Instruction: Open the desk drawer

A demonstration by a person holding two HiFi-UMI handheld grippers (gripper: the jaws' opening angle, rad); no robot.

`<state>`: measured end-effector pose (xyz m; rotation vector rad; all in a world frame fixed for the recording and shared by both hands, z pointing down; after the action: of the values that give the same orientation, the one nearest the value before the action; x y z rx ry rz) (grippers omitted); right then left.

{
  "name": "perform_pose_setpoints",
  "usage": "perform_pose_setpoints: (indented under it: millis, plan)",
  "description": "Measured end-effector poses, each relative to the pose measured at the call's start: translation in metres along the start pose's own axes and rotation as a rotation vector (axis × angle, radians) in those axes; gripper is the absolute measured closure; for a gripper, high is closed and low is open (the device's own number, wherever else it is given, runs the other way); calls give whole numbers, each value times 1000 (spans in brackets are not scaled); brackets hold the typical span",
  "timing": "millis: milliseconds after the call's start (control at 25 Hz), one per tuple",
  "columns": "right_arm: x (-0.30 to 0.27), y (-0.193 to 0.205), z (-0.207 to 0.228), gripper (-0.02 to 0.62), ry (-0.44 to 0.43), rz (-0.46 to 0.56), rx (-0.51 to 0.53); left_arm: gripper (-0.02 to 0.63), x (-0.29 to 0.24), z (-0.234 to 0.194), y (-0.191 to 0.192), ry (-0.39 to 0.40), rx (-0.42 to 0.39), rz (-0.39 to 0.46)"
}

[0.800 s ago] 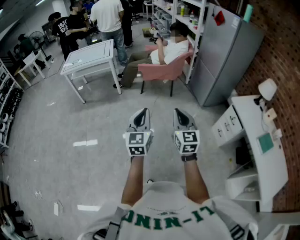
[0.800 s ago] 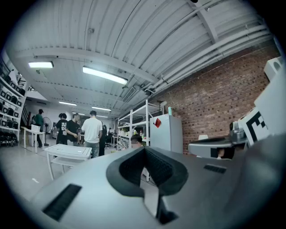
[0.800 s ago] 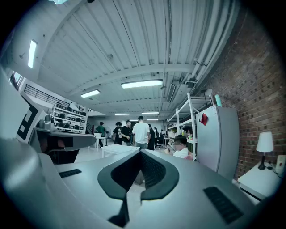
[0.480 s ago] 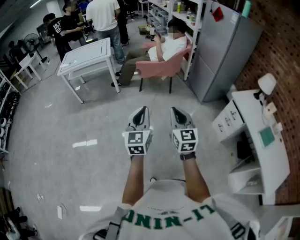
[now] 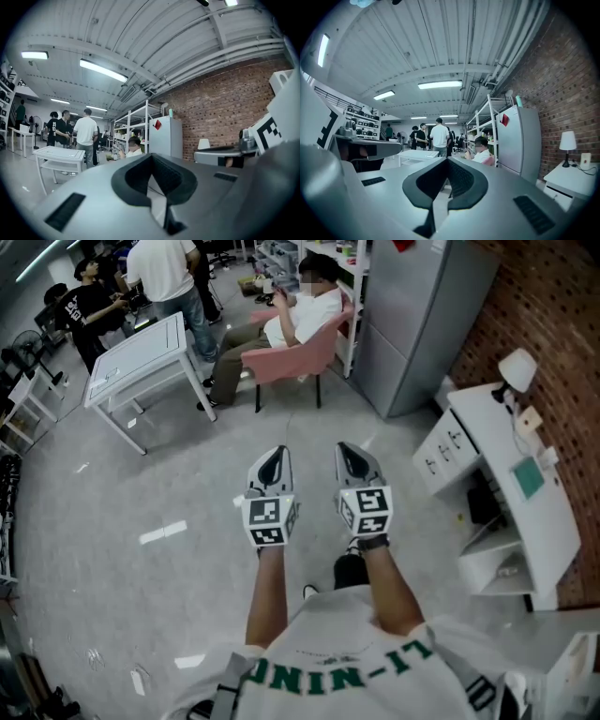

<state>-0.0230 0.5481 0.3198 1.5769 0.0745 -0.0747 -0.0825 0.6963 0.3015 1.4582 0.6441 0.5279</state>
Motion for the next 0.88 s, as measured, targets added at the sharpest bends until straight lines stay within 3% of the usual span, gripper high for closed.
perform_pose_setpoints:
  millis: [200, 360, 520, 880]
  plan:
    - [-27, 5, 32, 601, 32, 11, 0, 606, -51, 3, 1, 39, -1, -1]
    - [-55, 12, 98, 601, 79, 14, -22, 606, -117, 19, 3, 67, -6, -6]
    - [-67, 0, 180, 601, 124, 14, -33, 606, -189, 68, -10, 114, -12, -12]
    - [-103, 0, 348, 601, 303, 0, -77, 606, -365, 177, -22, 331, -27, -40]
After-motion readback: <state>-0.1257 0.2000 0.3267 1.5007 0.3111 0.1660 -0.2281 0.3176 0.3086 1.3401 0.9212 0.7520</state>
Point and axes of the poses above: the fingertips, and each gripper's own axes: x backward along the fingers, z to its right, y out of its underside, the point moved 4 cm from there along x, backward along the fingers, and after that the axes turned 3 degrees about -y, right-handed, at the moved point
